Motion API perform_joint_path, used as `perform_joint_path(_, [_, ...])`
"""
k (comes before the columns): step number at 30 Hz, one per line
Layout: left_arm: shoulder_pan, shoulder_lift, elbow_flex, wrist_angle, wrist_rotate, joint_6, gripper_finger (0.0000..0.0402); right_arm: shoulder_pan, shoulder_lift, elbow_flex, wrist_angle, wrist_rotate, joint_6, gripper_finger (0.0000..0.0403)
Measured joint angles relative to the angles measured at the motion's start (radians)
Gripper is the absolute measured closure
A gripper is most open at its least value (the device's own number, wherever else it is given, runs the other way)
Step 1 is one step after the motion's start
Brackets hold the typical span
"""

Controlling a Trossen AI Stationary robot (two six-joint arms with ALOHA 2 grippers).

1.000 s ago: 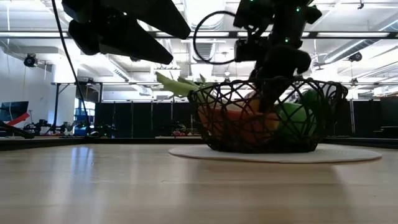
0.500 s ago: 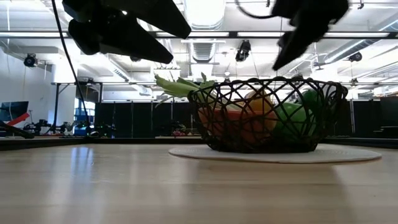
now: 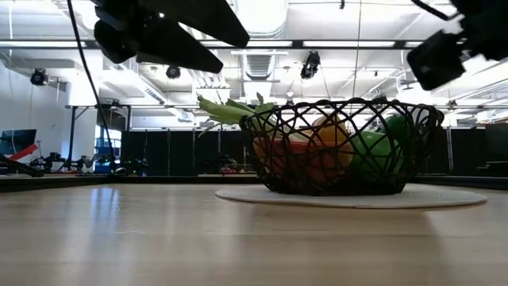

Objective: Build produce basket
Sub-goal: Return to Home Position

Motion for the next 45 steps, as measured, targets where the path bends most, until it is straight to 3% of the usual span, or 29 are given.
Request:
perform_joint_path(5, [0.032,0.000,-0.016,0.013,-0.001,0.005,0.0157,0.089,0.015,-0.133,0.265,0.003,-0.054,0.0175])
perform_joint_path(10, [0.079,0.001,-0.124,0.213,0.078,0.054,0.0231,0.113,0.027,-0.287,0.586,0.026,-0.085,0.0210])
perform_joint_path(16, [0.176,-0.057,-0.260,0.486,0.217,0.233,0.0370,0.071,-0.001,-0.289,0.564,0.026,-0.120,0.0302])
perform_joint_path(18, [0.218,-0.118,-0.296,0.503,0.219,0.265,0.0392,0.033,-0.028,-0.289,0.556,0.026,-0.147,0.0335])
perform_joint_path(22, [0.298,-0.284,-0.387,0.501,0.302,0.364,0.0393,-0.079,-0.110,-0.289,0.488,0.023,-0.174,0.0387])
perform_joint_path(30, [0.380,-0.726,-0.645,0.499,0.320,0.439,0.0401,-0.268,-0.417,-0.290,0.208,-0.136,-0.129,0.0394])
perform_joint_path(38, [0.459,-1.132,-0.902,0.500,0.444,0.435,0.0401,-0.281,-0.685,-0.290,-0.025,-0.188,-0.118,0.0394])
perform_joint_path(45, [0.539,-1.385,-1.053,0.498,0.619,0.471,0.0401,-0.281,-0.700,-0.292,-0.068,-0.310,-0.158,0.0394])
